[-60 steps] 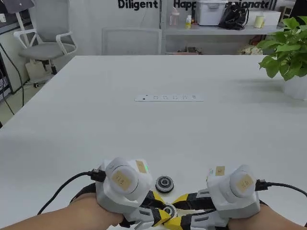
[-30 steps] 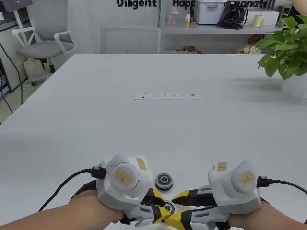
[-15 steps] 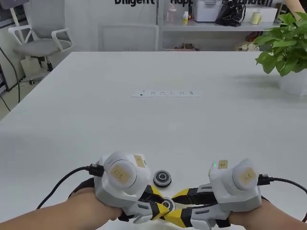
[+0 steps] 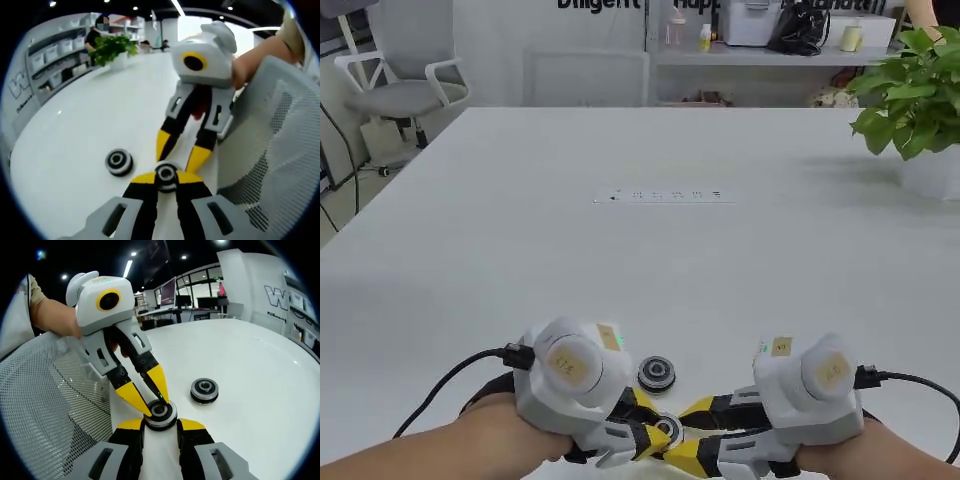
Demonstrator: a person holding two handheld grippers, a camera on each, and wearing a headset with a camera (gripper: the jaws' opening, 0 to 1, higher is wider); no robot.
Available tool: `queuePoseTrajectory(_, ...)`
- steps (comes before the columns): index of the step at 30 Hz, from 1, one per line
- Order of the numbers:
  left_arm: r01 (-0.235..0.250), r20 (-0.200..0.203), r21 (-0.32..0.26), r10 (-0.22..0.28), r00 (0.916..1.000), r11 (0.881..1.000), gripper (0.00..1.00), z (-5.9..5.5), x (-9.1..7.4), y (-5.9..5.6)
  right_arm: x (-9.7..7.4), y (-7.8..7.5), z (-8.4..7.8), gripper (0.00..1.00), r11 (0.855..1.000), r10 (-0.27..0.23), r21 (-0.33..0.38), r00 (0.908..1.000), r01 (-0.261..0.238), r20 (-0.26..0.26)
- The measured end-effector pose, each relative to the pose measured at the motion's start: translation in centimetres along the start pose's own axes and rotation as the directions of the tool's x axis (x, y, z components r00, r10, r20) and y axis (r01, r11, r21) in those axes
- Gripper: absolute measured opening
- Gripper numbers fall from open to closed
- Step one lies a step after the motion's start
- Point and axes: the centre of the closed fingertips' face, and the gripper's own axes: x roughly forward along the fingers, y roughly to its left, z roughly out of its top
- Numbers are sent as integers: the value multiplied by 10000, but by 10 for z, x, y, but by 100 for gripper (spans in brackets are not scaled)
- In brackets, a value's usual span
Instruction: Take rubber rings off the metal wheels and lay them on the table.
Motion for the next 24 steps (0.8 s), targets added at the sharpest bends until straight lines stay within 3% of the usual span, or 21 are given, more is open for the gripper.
queuePoseTrajectory(24,-58,19,-11,58,10000,10000,13,0,0,0,-3,1,-3,19,10000,-49,-68,10000,48,-70)
